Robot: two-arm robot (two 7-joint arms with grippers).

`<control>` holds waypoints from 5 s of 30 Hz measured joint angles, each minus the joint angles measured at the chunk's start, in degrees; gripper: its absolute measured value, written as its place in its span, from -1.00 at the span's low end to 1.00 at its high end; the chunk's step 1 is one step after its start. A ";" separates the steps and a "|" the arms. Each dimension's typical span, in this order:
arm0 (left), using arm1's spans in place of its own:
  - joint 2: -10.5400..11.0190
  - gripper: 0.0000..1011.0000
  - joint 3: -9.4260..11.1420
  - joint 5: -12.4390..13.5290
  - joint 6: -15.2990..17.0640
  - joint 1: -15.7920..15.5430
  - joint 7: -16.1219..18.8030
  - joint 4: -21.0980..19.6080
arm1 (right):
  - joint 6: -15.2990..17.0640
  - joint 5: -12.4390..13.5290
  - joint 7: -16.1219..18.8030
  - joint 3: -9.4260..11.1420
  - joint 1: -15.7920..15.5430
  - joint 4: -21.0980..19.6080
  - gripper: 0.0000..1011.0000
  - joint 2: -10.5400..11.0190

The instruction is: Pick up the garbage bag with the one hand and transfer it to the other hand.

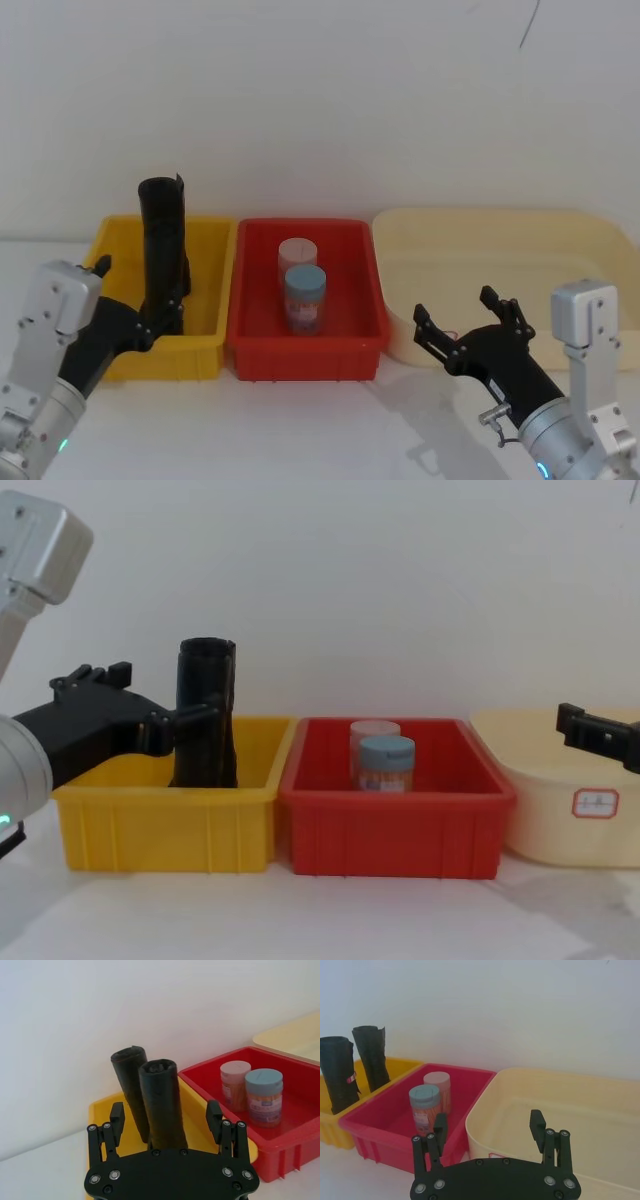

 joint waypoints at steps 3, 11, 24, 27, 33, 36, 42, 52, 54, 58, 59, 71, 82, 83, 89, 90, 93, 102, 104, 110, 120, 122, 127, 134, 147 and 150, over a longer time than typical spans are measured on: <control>-0.09 0.98 -0.41 -0.32 -0.52 -0.54 -0.56 1.02 | 0.00 0.00 0.00 0.00 0.00 0.00 0.98 0.00; -0.46 0.98 -1.10 -1.43 -1.83 -2.48 -2.96 4.12 | 0.00 0.00 0.00 0.00 0.00 0.00 0.98 0.00; -1.33 0.98 -1.55 -3.41 -3.73 -6.11 -7.77 9.85 | 0.00 0.00 0.00 0.00 0.00 0.00 0.98 0.00; -1.60 0.98 -1.59 -3.76 -4.08 -6.78 -8.61 10.95 | 0.00 0.00 0.00 0.00 0.00 0.00 0.98 0.00; -2.27 0.98 -1.71 -4.83 -5.10 -8.41 -11.06 13.80 | 0.00 0.00 0.00 0.00 0.00 0.00 0.98 0.00; -2.58 0.98 -1.76 -5.30 -5.54 -9.24 -12.14 15.14 | 0.00 0.00 0.00 0.00 0.00 0.00 0.98 0.00; -3.11 0.98 -1.91 -5.98 -6.07 -10.44 -13.95 17.25 | 0.00 0.00 0.00 0.00 0.00 0.00 0.98 0.00; -3.91 0.98 -2.04 -6.73 -6.55 -12.11 -16.40 19.76 | 0.00 0.00 0.00 0.00 0.00 0.00 0.98 0.00; -4.14 0.98 -2.04 -6.83 -6.64 -12.57 -16.88 20.37 | 0.00 0.00 0.00 0.00 0.00 0.00 0.98 0.00; -4.59 0.98 -1.99 -7.00 -6.81 -13.53 -17.99 21.60 | 0.00 0.00 0.00 0.00 0.00 0.00 0.98 0.00; -4.59 0.98 -1.99 -7.00 -6.81 -13.53 -17.99 21.60 | 0.00 0.00 0.00 0.00 0.00 0.00 0.98 0.00; -6.02 0.76 -1.72 -7.28 -7.24 -15.96 -20.46 24.75 | 0.00 0.00 0.00 0.00 0.00 0.00 0.98 0.00; -6.59 0.16 -2.05 -7.31 -7.46 -16.46 -21.29 25.59 | 0.00 0.00 0.00 0.00 0.00 0.00 0.98 0.00; -6.59 0.12 -2.09 -7.29 -7.45 -16.45 -21.30 25.58 | 0.00 0.00 0.00 0.00 0.00 0.00 0.98 0.00; -6.54 -0.12 -2.34 -7.00 -6.99 -16.34 -21.50 24.81 | 0.00 0.00 0.00 0.00 0.00 0.00 0.98 0.00; -6.52 -0.13 -2.36 -6.95 -6.91 -16.34 -21.58 24.71 | 0.00 0.00 0.00 0.00 0.00 0.00 0.98 0.00; -6.41 -0.17 -2.38 -6.87 -6.55 -16.46 -22.04 24.25 | 0.00 0.00 0.00 0.00 0.00 0.00 0.98 0.00; -6.20 -0.25 -2.02 -7.56 -5.74 -18.39 -25.78 23.70 | 0.00 0.00 0.00 0.00 0.00 0.00 0.98 0.00; -6.21 -0.25 -1.80 -8.01 -5.65 -19.06 -27.17 23.71 | 0.00 0.00 0.00 0.00 0.00 0.00 0.98 0.00; -6.45 -0.25 -1.11 -9.70 -5.62 -21.21 -31.23 24.52 | 0.00 0.00 0.00 0.00 0.00 0.00 0.98 0.00; -7.20 -0.25 0.04 -12.91 -5.92 -24.66 -38.42 27.09 | 0.00 0.00 0.00 0.00 0.00 0.00 0.98 0.00; -7.57 -0.25 0.35 -13.89 -6.11 -25.49 -40.32 27.95 | 0.00 0.00 0.00 0.00 0.00 0.00 0.98 0.00; -8.37 -0.25 0.98 -16.02 -6.73 -27.59 -45.07 30.32 | 0.00 0.00 0.00 0.00 0.00 0.00 0.98 0.00; -9.45 -0.25 1.74 -18.15 -7.65 -29.96 -49.87 33.13 | 0.00 0.00 0.00 0.00 0.00 0.00 0.98 0.00; -11.46 -0.25 3.00 -20.45 -9.71 -33.84 -55.43 38.26 | 0.00 0.00 0.00 0.00 0.00 0.00 0.98 0.00; -12.17 -0.25 3.31 -20.85 -10.37 -35.08 -56.66 40.15 | 0.00 0.00 0.00 0.00 0.00 0.00 0.98 0.00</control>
